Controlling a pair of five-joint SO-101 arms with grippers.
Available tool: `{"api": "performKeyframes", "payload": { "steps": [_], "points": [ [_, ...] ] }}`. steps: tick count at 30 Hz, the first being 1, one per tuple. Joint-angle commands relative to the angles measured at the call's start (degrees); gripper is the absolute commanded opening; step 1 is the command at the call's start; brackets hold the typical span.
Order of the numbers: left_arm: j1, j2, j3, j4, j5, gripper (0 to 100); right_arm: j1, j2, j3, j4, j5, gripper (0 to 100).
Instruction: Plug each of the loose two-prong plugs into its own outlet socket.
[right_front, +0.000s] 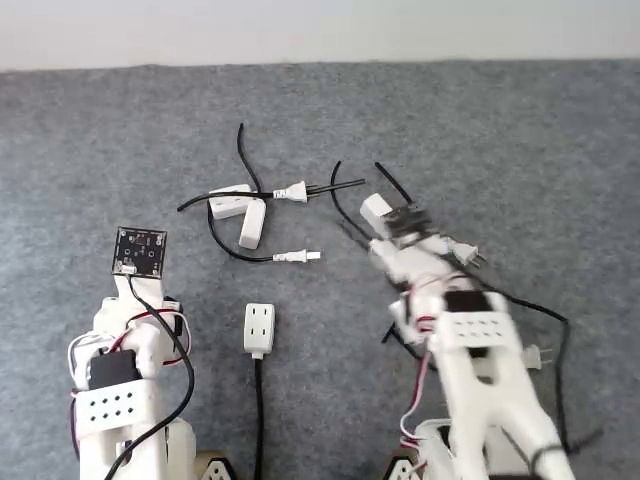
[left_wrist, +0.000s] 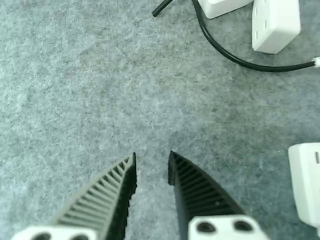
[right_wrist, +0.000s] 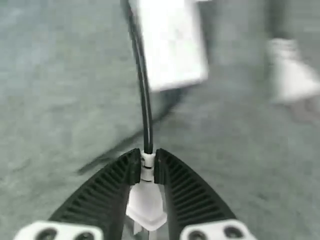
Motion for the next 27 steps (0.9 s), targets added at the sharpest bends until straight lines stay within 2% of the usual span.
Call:
{"api": "performKeyframes", "payload": {
  "steps": [1,4,7,12,15,20,27],
  "points": [
    [-0.26,-0.97,-0.22,-1.14,0.09,10,9.27,-6.37,-2.29,-0.04,0.09,0.8],
    [-0.18,-0.97,-0.22,-1.14,0.09,10,14.46,-6.81,-2.29,-0.31,-2.29,0.8],
    [-0.18,-0.97,-0.22,-1.14,0.09,10,17.01,-4.26,-2.29,-0.66,-0.62,0.8],
    [-0.18,-0.97,-0.22,-1.14,0.09,10,20.88,5.93,-2.64,-8.13,3.25,0.9],
    [-0.18,-0.97,-0.22,-1.14,0.09,10,21.76,11.47,-3.60,-11.30,4.04,4.0],
    [-0.18,-0.97,-0.13,-1.14,0.09,10,21.41,12.18,-8.09,-7.69,4.22,17.4],
    [-0.09,-0.97,-0.13,-1.14,0.09,10,21.76,12.09,-11.69,-6.02,3.69,13.2]
  ]
}}
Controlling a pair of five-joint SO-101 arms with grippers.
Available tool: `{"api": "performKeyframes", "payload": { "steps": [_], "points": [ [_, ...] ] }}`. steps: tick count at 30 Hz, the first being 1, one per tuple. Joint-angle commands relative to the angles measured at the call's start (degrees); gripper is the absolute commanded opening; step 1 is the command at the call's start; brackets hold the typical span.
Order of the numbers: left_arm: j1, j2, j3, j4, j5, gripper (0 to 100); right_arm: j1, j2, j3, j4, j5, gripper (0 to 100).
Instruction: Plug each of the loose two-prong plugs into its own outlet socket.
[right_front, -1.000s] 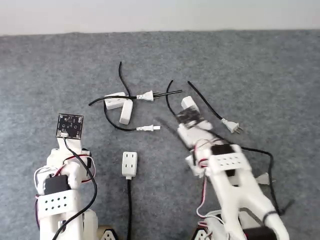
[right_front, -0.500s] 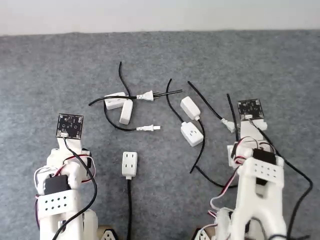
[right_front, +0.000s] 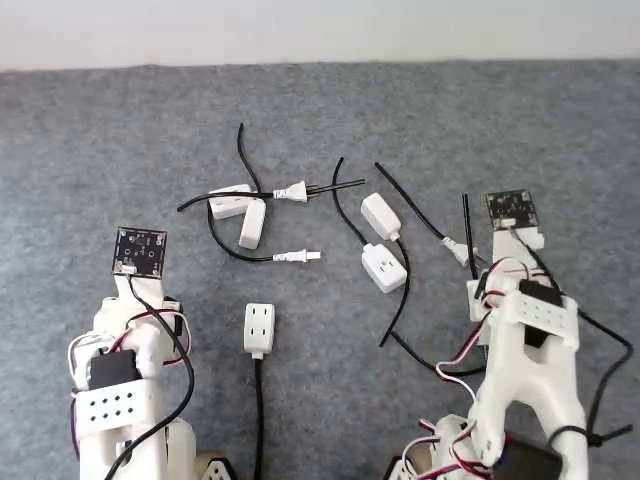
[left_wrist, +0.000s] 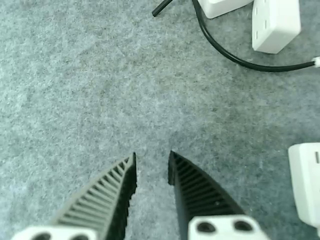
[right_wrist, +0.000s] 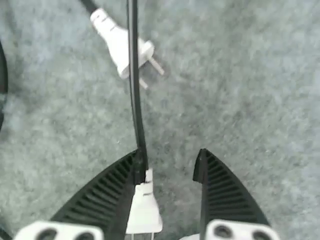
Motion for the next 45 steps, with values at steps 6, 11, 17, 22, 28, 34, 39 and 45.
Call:
{"api": "performKeyframes", "payload": {
  "steps": [6,11,17,22,28,34,39,45],
  "points": [
    [-0.09,-0.97,-0.13,-1.23,0.09,10,3.74,-0.92,-5.01,6.20,-5.54,1.5],
    [-0.09,-0.97,-0.13,-1.32,0.09,10,1.80,-4.97,0.35,4.62,-4.04,1.0],
    [-0.09,-0.97,-0.13,-1.23,0.09,10,-0.92,-8.66,5.98,1.19,0.70,6.9],
    [0.18,-0.97,-0.13,-1.41,0.18,10,-0.48,-9.01,8.09,-2.24,0.53,13.0],
    [2.37,-0.70,-0.04,-1.41,0.18,10,-0.84,-8.92,8.26,-3.03,0.62,13.3],
    [2.37,-0.97,0.40,-1.49,0.18,10,-1.71,-7.08,7.91,-4.53,0.53,13.3],
    [2.37,-0.79,0.48,-2.37,0.26,10,-1.89,-5.32,7.12,-4.00,0.70,13.3],
    [2.37,-0.62,0.48,-2.73,0.26,10,-1.80,-4.88,6.95,-1.98,2.81,13.3]
  ]
}}
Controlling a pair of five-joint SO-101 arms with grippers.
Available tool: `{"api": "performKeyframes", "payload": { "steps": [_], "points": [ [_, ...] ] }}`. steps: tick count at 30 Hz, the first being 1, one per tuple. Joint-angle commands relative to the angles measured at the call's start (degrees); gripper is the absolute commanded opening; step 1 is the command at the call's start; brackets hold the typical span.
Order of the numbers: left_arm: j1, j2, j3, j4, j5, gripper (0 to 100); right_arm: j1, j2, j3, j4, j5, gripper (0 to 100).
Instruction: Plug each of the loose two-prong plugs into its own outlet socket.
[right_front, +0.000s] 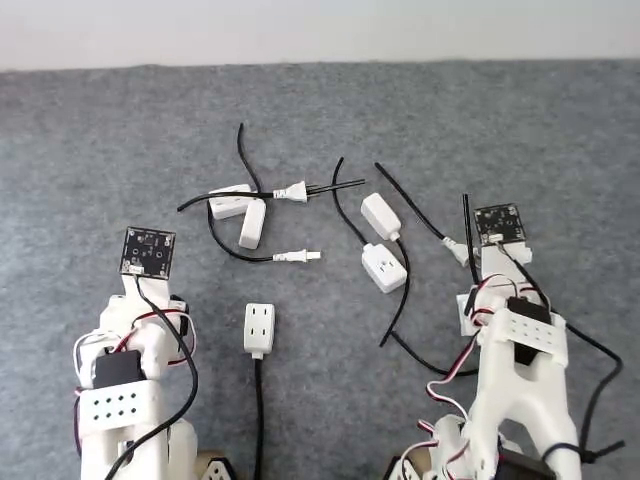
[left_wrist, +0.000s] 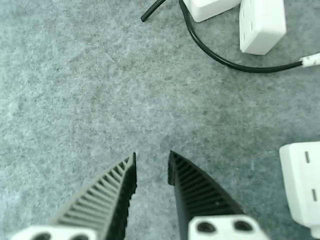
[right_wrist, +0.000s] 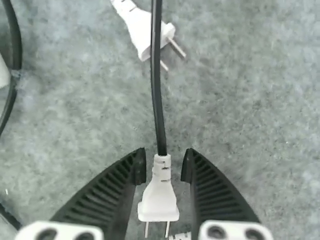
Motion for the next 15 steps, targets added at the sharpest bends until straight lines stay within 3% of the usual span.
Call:
{"api": "performKeyframes", "payload": {
  "steps": [1,15],
  "points": [
    [0.35,-0.62,-0.22,-1.32,0.26,10,-0.48,0.22,-1.76,0.57,1.41,13.3],
    [0.35,-0.70,-0.22,-1.32,0.26,10,0.84,0.40,-2.29,3.65,1.76,13.3]
  ]
}}
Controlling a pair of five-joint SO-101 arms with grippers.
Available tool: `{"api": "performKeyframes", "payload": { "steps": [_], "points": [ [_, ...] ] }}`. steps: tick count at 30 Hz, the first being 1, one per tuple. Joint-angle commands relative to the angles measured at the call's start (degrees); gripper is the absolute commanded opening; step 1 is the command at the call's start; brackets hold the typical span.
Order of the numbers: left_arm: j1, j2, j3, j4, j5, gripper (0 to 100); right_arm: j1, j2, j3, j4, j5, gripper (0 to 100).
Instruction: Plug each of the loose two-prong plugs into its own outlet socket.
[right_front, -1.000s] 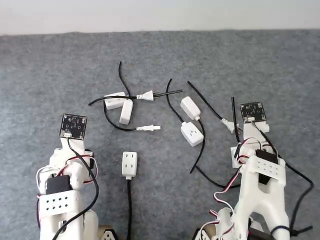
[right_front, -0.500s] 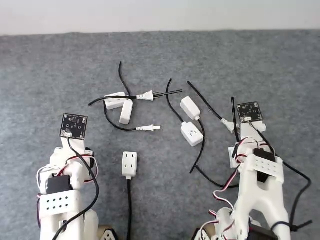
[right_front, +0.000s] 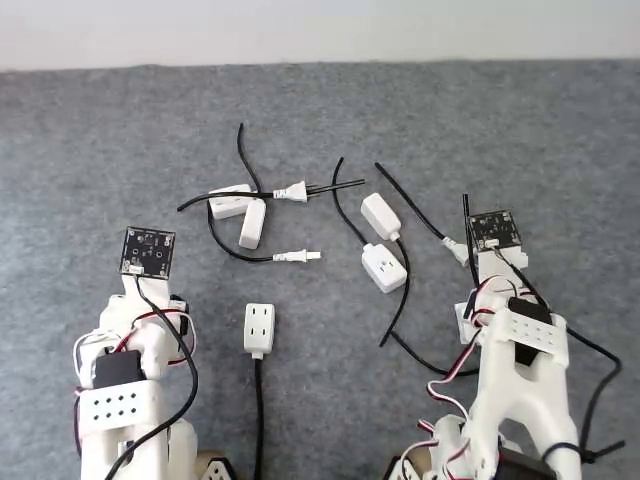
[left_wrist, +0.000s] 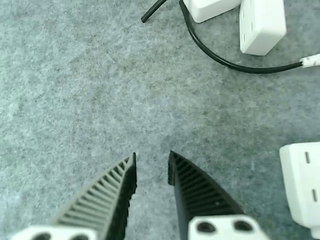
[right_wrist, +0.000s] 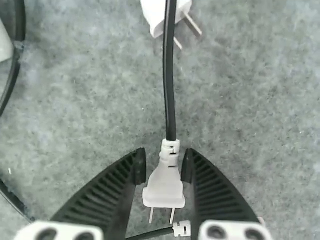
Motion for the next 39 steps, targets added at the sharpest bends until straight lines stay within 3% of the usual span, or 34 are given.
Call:
{"api": "performKeyframes", "payload": {
  "steps": [1,14,29,34,39],
  "points": [
    [0.35,-0.70,-0.22,-1.32,0.26,10,0.48,0.22,-2.29,0.48,0.44,13.3],
    [0.35,-0.88,-0.22,-1.32,0.26,10,0.92,12.44,-11.87,4.79,0.26,13.0],
    [0.26,-0.97,-0.22,-1.32,0.09,10,2.24,9.27,-9.49,2.15,-1.58,12.8],
    [0.26,-0.97,-0.22,-1.32,0.09,10,2.33,9.27,-9.49,2.15,-1.58,6.5],
    [0.26,-0.97,-0.22,-1.32,0.09,10,2.33,9.27,-9.49,2.15,-1.49,7.6]
  ]
}}
